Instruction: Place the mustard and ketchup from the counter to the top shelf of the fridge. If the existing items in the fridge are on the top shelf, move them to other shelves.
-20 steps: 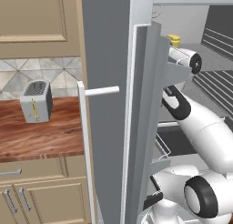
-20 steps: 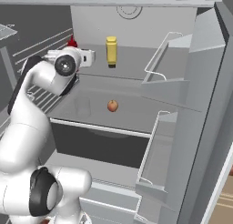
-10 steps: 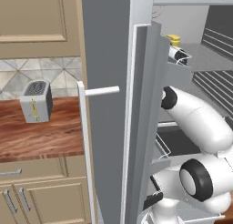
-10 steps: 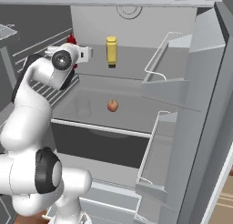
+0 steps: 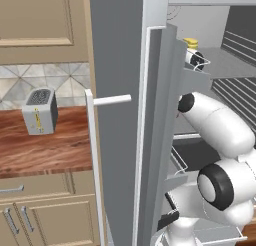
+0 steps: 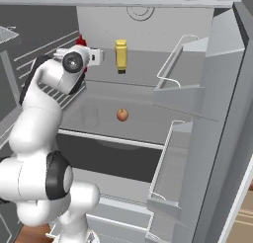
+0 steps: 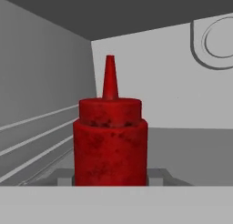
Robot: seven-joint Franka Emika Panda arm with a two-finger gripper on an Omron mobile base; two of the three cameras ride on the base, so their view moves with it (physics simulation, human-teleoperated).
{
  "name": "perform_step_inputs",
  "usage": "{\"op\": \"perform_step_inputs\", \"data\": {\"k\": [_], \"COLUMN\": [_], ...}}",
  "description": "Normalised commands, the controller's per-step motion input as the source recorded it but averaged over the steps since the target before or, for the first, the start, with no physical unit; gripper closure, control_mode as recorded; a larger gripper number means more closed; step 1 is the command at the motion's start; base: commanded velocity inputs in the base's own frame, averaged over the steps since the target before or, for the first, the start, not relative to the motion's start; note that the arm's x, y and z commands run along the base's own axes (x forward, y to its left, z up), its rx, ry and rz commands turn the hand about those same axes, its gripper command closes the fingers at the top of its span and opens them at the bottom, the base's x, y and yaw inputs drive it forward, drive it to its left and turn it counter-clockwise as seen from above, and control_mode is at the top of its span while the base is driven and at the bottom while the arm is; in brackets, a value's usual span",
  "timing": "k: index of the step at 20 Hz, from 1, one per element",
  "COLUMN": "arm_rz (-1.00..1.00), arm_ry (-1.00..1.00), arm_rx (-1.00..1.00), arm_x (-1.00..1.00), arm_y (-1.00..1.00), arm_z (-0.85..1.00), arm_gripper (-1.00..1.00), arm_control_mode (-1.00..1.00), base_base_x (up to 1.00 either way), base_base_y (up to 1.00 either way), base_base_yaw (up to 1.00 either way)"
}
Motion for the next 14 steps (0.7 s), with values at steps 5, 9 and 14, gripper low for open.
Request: {"op": "perform_step_inputs", "data": {"k": [5, 9, 14], "arm_rz": [0.0, 0.0, 0.0], "arm_ry": [0.0, 0.0, 0.0], "arm_rx": [-0.05, 0.0, 0.0], "arm_x": [-0.03, -0.2, -0.32], "arm_y": [0.13, 0.0, -0.01], "arm_z": [0.0, 0.0, 0.02], "arm_gripper": [-1.0, -1.0, -1.0], "arm_control_mode": [-1.0, -1.0, -1.0], "base_base_x": [0.0, 0.0, 0.0], "base_base_y": [0.0, 0.0, 0.0], "base_base_yaw": [0.0, 0.0, 0.0]}}
